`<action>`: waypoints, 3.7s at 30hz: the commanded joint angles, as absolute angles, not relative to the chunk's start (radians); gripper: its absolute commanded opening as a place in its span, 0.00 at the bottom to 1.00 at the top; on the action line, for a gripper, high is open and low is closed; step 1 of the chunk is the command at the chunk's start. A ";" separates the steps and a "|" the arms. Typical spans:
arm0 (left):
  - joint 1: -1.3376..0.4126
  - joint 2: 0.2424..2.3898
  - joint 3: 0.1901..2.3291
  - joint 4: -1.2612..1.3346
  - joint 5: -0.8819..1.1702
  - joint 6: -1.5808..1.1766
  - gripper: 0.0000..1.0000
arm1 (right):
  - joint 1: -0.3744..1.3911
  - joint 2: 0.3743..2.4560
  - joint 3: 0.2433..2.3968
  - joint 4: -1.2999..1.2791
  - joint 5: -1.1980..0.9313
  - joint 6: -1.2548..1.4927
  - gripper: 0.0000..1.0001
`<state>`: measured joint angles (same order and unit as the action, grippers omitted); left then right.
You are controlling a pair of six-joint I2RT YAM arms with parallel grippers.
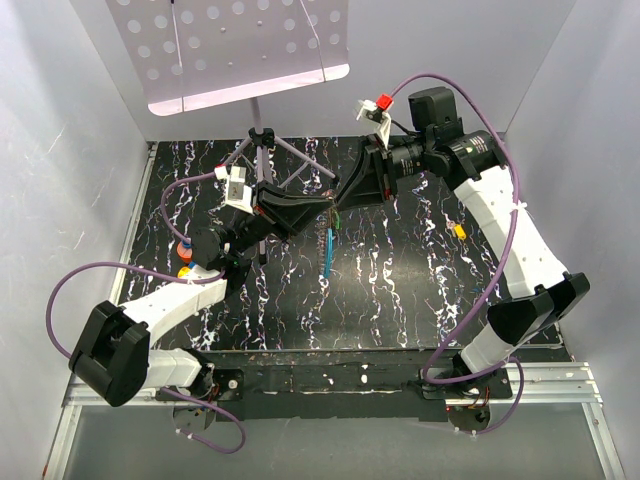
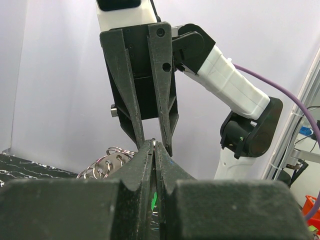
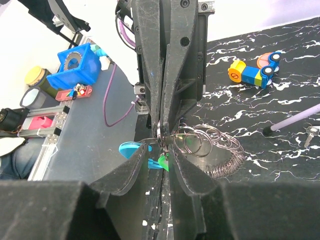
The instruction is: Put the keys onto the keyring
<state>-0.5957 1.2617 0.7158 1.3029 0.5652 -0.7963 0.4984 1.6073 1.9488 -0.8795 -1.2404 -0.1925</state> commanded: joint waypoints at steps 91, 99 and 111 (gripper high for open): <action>-0.531 1.358 1.336 -0.589 0.874 -0.120 0.38 | 0.532 1.767 1.856 -1.595 -1.109 -0.888 0.01; -0.531 1.404 1.367 -0.552 0.971 -0.152 0.38 | 0.535 1.772 1.855 -1.595 -1.108 -0.885 0.01; -0.557 1.445 1.373 -0.545 0.942 -0.158 0.37 | 0.537 1.781 1.862 -1.595 -1.111 -0.881 0.01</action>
<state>-0.5419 1.4437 1.3384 -0.5522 0.9493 -0.1581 0.5308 1.7798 1.8511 -1.3373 -1.0584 -0.8894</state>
